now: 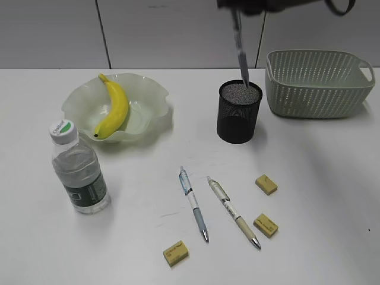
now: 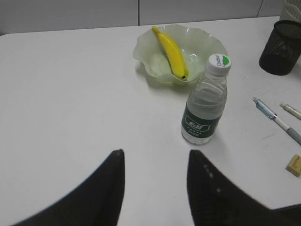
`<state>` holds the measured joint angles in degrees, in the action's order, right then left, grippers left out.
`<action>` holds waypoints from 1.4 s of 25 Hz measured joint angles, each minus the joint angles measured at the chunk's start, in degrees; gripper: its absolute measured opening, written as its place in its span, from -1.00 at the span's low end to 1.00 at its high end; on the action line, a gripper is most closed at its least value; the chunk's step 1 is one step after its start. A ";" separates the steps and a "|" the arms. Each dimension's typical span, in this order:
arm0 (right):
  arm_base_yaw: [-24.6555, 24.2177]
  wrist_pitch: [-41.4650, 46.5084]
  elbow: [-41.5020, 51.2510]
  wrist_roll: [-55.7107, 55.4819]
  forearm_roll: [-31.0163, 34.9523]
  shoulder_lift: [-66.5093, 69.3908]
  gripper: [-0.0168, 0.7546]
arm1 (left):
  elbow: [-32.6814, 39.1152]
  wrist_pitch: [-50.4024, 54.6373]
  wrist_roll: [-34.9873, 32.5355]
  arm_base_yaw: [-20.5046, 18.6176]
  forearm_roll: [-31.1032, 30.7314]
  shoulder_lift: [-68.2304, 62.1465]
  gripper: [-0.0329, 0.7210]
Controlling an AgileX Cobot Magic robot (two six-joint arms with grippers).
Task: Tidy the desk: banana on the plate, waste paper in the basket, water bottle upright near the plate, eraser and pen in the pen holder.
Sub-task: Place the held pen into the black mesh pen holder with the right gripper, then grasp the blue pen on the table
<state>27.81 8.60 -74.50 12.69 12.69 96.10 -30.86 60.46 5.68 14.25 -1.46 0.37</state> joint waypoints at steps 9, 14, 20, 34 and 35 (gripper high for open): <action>-0.67 -45.30 14.67 0.00 -0.09 10.16 -0.55 | 0.00 0.00 0.00 0.00 0.06 0.00 -0.14; -0.67 -48.57 15.62 -0.25 0.21 15.29 -0.53 | 0.00 0.00 0.00 0.00 0.06 0.00 -0.15; -0.67 -42.83 15.69 -0.36 1.97 11.58 0.21 | 0.00 0.00 0.00 0.00 0.12 0.00 -0.15; -0.67 41.06 18.09 -10.23 -13.14 -29.91 -0.04 | 0.00 0.00 0.00 0.00 0.22 -1.15 -0.29; -0.67 45.74 20.03 -12.69 -15.91 -32.91 -0.05 | 0.02 0.00 -0.10 0.00 0.22 -1.81 -0.29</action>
<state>27.14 54.35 -54.46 0.00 -3.23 63.19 -30.84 60.46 5.58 14.25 -1.24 -1.44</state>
